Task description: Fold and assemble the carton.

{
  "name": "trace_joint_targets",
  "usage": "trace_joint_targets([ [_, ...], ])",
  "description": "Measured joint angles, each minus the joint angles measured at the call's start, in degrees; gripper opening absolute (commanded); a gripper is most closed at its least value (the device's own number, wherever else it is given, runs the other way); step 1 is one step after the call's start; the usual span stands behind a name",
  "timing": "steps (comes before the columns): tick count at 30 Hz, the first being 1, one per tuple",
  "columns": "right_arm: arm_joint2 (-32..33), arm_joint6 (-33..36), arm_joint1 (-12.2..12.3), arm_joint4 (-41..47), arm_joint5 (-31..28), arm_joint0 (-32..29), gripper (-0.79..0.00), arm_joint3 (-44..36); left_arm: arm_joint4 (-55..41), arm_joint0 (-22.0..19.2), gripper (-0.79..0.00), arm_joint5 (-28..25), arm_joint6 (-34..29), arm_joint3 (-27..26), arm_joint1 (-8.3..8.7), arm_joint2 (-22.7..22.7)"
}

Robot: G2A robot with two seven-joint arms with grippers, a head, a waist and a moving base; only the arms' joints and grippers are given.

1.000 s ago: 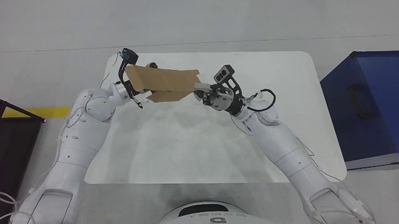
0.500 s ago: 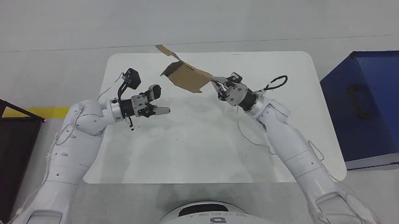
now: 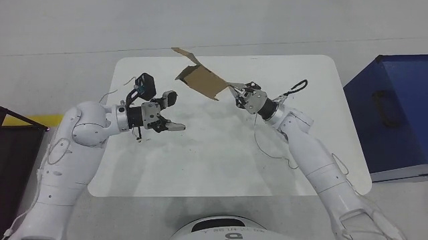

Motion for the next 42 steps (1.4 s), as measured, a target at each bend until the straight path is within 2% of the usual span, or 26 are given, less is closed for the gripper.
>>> trace_joint_targets([
  [5, 1.4, -5.4, 0.2, 5.2, 9.7, 0.8, -0.785, 2.0, 10.2, 5.7, 0.000, -0.5, 5.8, -7.4, 0.30, -3.2],
  [9, 1.5, -14.8, 0.0, 11.3, 19.6, 2.7, -0.785, 5.7, 12.8, 7.1, 0.000, -0.8, 10.0, -7.9, 0.57, -4.1],
  [12, 1.2, -20.3, -0.3, 15.9, 23.8, 4.3, -0.785, 6.9, 12.9, 6.5, 0.000, -0.7, 11.2, -7.3, 0.85, -3.9],
  [17, 0.8, -21.3, -0.5, 17.9, 25.7, 4.3, -0.785, 6.2, 10.7, 4.4, 0.000, -0.7, 9.8, -5.9, 1.40, -1.3],
  [24, 0.8, -21.3, -0.5, 17.9, 25.6, 4.3, -0.785, 6.2, -4.3, -3.3, 0.000, -0.7, 2.6, -1.1, 3.07, 6.6],
  [27, 0.7, -23.4, -0.5, 19.7, 27.1, 3.7, -0.785, 6.3, -8.4, -5.8, 0.000, -0.7, 0.5, 1.2, 3.83, 7.8],
  [33, 0.8, -28.2, -0.4, 26.8, 33.7, 3.7, -0.785, 6.5, -10.6, -7.2, 0.000, -0.7, 0.7, 3.7, 5.13, 7.6],
  [42, -5.2, -34.7, 2.2, 40.5, 33.8, 3.6, -0.785, 3.6, -12.3, -8.8, 0.000, -0.7, 0.0, 3.9, 6.62, 10.6],
])
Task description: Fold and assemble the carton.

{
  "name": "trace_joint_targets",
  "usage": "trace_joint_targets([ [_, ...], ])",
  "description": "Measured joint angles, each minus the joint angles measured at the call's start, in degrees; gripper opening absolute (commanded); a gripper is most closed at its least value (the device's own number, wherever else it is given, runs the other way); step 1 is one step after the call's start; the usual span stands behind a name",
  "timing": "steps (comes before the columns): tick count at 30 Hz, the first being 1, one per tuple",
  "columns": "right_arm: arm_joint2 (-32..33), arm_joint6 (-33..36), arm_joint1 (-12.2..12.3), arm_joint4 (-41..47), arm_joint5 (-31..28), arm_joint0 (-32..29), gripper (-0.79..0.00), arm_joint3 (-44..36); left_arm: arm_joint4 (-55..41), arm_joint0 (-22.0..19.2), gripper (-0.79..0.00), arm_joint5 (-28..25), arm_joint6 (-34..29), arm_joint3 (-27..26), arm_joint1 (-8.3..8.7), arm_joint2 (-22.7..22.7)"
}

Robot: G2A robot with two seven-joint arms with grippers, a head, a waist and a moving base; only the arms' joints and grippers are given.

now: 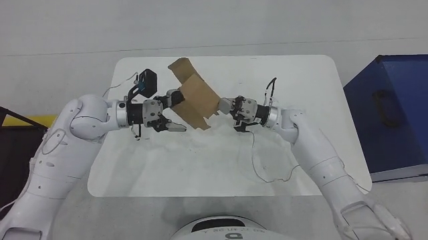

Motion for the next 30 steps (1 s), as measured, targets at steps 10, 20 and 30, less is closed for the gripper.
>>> trace_joint_targets([
  [10, -4.9, -7.5, 3.5, 12.0, 0.0, 2.1, -0.785, -1.2, -0.8, -2.0, -0.108, 0.0, -2.7, 1.5, 1.99, 2.3],
  [20, -7.7, -9.2, 5.7, 16.6, 0.0, 4.0, -0.785, -0.8, -1.1, -5.3, -0.520, 0.0, -3.9, 0.8, 3.03, 6.9],
  [30, -10.3, -10.5, 6.1, 18.4, 0.0, 5.9, -0.785, 1.0, 5.8, -6.4, -0.483, 0.0, -3.1, 0.1, 3.90, 9.9],
])
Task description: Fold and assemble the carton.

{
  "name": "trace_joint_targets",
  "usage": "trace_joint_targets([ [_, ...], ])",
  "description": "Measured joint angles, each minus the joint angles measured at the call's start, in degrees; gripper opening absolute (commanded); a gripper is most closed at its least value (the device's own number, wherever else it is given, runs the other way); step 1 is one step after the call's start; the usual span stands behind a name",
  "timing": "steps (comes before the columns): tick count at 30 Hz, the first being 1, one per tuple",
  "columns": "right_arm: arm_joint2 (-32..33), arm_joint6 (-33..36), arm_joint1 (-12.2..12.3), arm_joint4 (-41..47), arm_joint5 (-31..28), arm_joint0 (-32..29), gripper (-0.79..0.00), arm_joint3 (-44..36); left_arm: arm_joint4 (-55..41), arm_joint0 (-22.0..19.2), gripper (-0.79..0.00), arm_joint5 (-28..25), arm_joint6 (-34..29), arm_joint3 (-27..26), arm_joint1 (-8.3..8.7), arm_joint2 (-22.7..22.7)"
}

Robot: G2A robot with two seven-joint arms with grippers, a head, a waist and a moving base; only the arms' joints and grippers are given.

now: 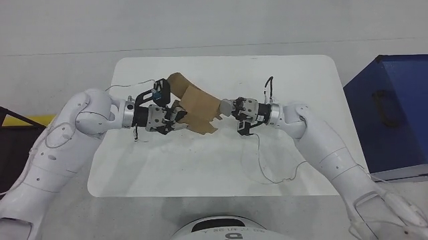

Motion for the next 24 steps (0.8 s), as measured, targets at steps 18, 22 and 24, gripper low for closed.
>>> trace_joint_targets([
  [18, -2.2, -0.7, 0.8, 1.5, 0.0, 0.7, -0.785, -0.7, 10.4, -1.6, -0.785, 8.8, 3.0, -2.2, -1.08, 4.5],
  [22, -2.3, 0.0, 1.1, 1.7, 0.0, 0.6, -0.009, -1.2, 11.6, -1.0, -0.785, 9.7, 4.3, -2.9, -1.10, 4.1],
  [24, -2.4, 0.3, 1.3, 1.7, 0.0, 0.5, 0.000, -1.6, 11.6, -0.5, -0.785, 10.1, 5.5, -2.9, -0.99, 3.4],
])
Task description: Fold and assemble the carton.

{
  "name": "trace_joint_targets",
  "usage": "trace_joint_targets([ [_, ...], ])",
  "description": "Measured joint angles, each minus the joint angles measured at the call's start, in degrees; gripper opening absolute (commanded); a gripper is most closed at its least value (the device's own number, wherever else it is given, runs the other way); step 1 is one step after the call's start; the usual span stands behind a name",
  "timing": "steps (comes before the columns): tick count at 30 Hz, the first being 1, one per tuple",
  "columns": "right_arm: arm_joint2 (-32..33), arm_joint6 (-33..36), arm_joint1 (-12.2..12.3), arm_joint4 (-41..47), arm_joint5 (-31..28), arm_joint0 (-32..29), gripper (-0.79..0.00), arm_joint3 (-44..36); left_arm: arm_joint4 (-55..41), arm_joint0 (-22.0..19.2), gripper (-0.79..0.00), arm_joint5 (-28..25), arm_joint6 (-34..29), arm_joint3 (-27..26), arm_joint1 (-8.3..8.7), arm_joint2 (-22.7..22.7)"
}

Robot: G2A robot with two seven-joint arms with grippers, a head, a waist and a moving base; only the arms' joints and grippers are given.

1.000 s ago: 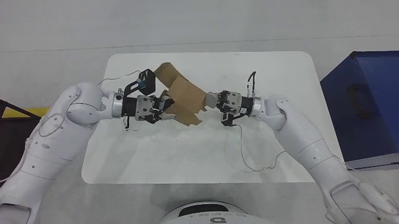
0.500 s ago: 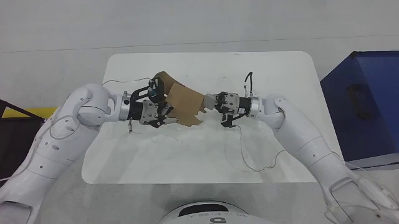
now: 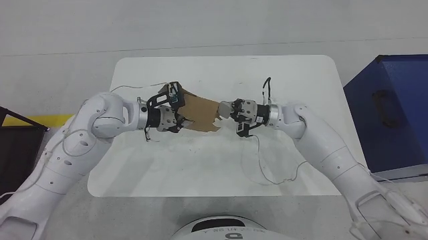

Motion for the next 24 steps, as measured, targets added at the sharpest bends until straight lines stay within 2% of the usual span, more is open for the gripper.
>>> trace_joint_targets([
  [5, 0.8, 2.9, 0.4, 0.3, 0.0, -0.4, 0.000, -0.8, -0.3, 1.5, -0.785, 1.3, 2.2, 0.6, 0.23, -1.6],
  [10, 4.6, 10.9, 1.0, -4.4, -0.3, -2.7, 0.000, -3.3, -2.5, 1.9, -0.785, 1.3, 1.5, 1.9, 0.27, -1.8],
  [15, 7.6, 21.8, 1.2, -17.5, -7.2, -7.1, 0.000, -8.6, -3.1, 1.5, -0.785, 2.8, -0.5, 0.9, -0.05, -0.8],
  [18, 8.3, 25.8, 1.1, -24.2, -11.4, -8.6, 0.000, -9.8, -2.6, 1.5, -0.785, 2.0, -0.7, 0.3, -0.11, -0.6],
  [24, 9.4, 30.6, 1.0, -29.3, -17.6, -10.4, 0.000, -10.6, -3.8, 2.5, -0.785, 1.0, 1.3, 0.4, 0.16, -2.3],
])
